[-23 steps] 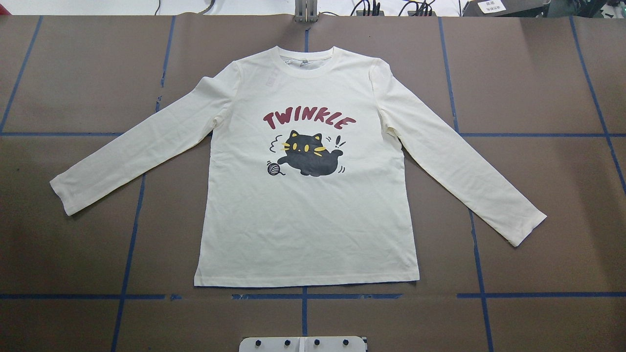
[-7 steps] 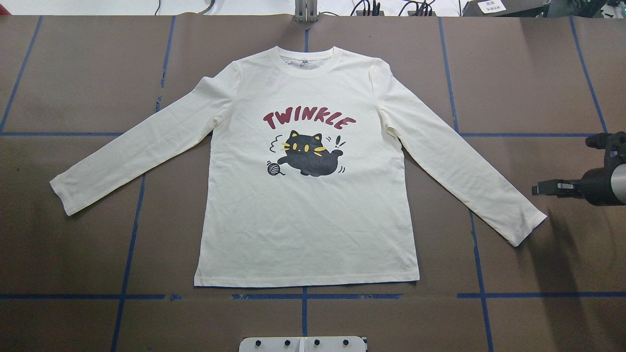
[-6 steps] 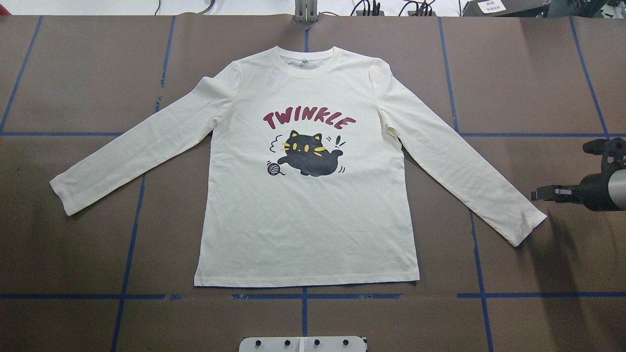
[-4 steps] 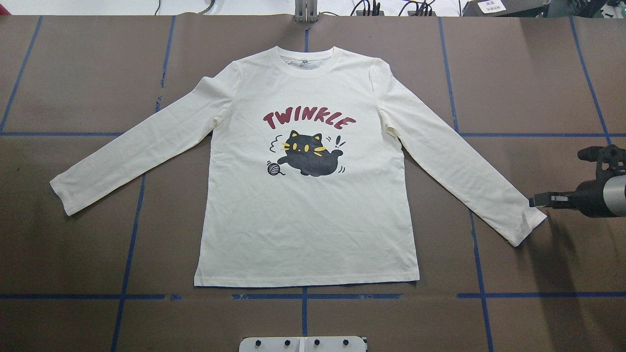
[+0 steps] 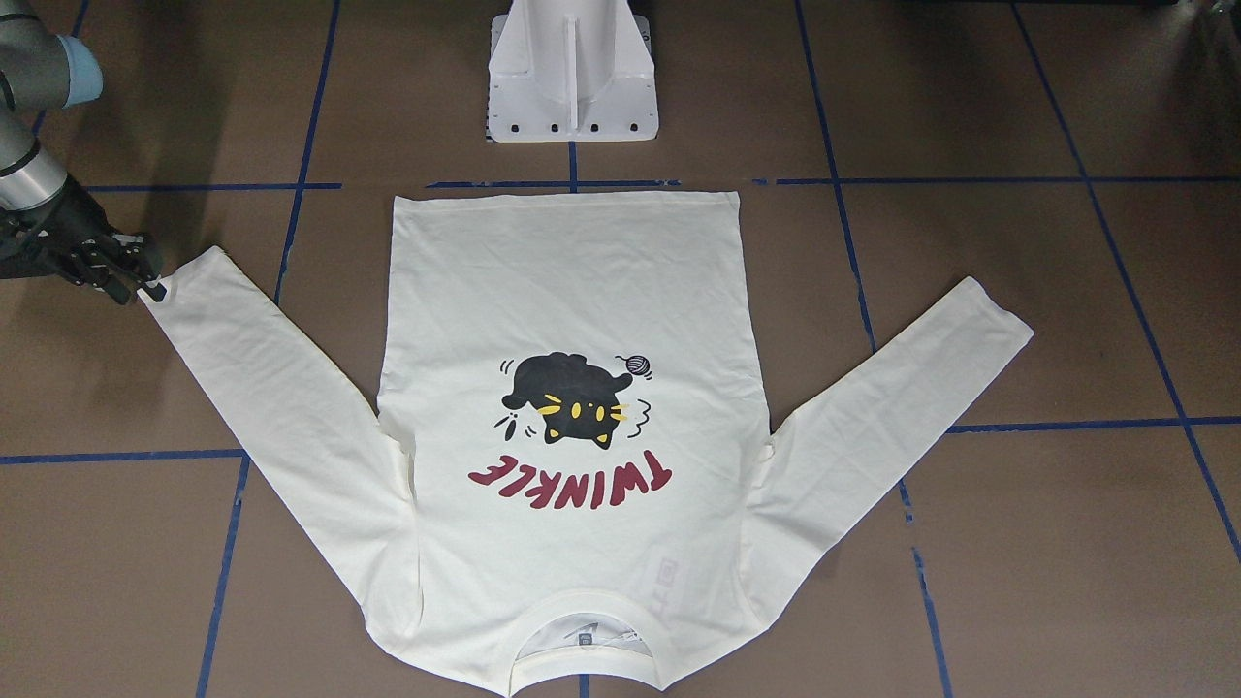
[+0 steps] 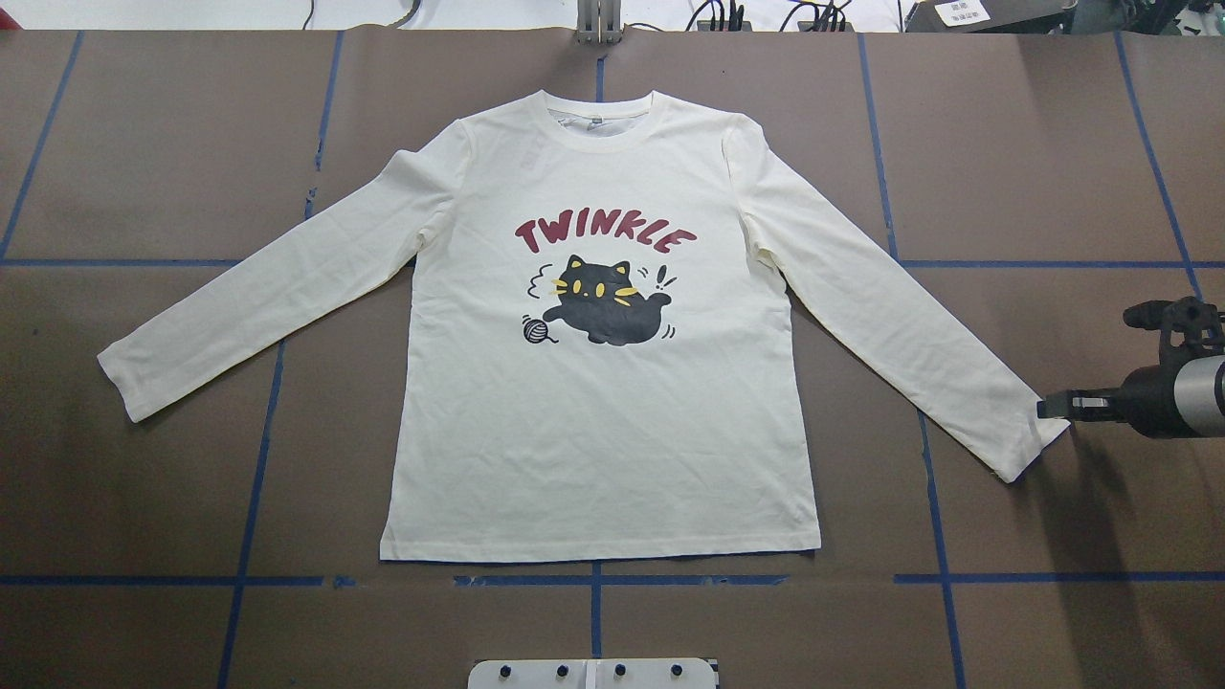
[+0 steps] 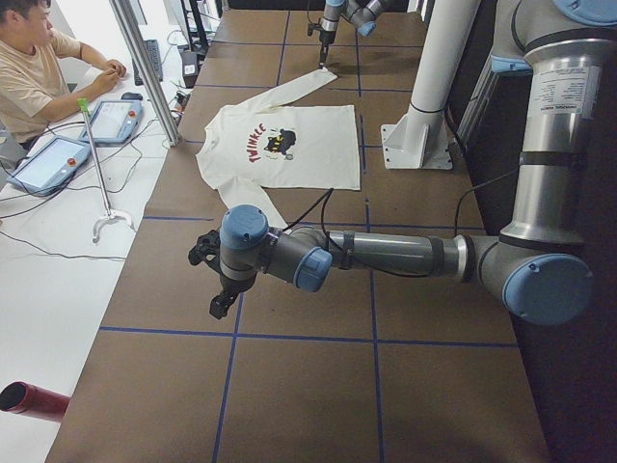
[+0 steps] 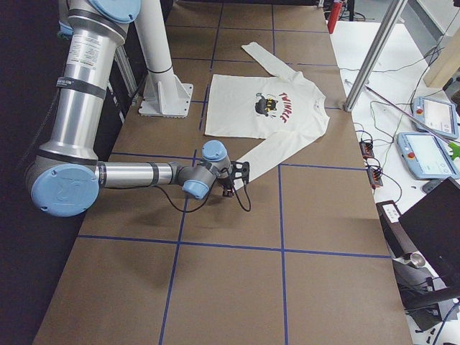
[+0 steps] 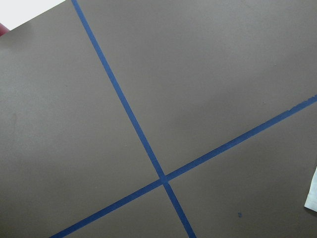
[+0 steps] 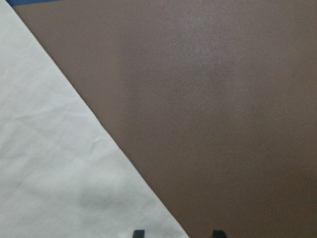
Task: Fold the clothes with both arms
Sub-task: 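Move the right gripper to the sleeve cuff nearest it and grasp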
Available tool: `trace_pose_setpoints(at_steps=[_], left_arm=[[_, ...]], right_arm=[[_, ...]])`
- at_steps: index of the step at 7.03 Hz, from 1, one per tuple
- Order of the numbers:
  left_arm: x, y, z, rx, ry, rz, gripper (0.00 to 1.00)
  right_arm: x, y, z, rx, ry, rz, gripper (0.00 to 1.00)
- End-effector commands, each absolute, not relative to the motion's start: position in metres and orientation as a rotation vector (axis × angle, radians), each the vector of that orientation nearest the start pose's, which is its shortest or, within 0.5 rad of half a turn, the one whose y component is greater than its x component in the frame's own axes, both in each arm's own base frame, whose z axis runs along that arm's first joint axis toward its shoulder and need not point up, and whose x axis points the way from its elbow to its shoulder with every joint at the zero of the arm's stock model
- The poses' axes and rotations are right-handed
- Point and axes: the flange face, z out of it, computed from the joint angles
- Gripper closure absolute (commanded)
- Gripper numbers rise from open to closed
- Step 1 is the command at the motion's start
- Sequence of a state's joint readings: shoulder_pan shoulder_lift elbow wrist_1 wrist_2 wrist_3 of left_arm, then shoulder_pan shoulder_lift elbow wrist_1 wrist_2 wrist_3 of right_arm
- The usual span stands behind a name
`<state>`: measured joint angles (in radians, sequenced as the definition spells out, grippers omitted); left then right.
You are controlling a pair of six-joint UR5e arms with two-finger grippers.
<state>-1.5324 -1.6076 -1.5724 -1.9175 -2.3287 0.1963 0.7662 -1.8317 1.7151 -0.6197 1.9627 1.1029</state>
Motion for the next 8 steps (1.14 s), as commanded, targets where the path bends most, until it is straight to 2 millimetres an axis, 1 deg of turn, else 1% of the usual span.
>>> trace_pose_setpoints(at_steps=[1,2,3,4,5,7,8], left_arm=[[-0.045,-0.529,0.603,0.425,0.721,0.366,0.01],[-0.045,-0.529,0.603,0.423,0.721,0.366,0.01],[-0.045,-0.529,0.603,0.425,0.721,0.366,0.01],[-0.045,-0.529,0.603,0.425,0.721,0.366,0.01],[-0.045,-0.529,0.602,0.425,0.722,0.366,0.01],[-0.045,-0.529,0.603,0.426,0.721,0.368,0.01],[-0.045,-0.529,0.603,0.425,0.721,0.366,0.01]], right_arm=[[-0.235,-0.350,0.611,0.169,-0.873,0.106,0.45],[-0.236,-0.349,0.612,0.167,-0.872,0.102,0.45],[-0.236,-0.348,0.613,0.165,-0.871,0.101,0.54],[-0.236,-0.348,0.612,0.166,-0.873,0.105,0.94],[-0.236,-0.349,0.611,0.170,-0.873,0.106,1.00],[-0.241,-0.351,0.601,0.183,-0.885,0.096,1.00],[-0.242,-0.351,0.583,0.189,-0.914,0.083,1.00]])
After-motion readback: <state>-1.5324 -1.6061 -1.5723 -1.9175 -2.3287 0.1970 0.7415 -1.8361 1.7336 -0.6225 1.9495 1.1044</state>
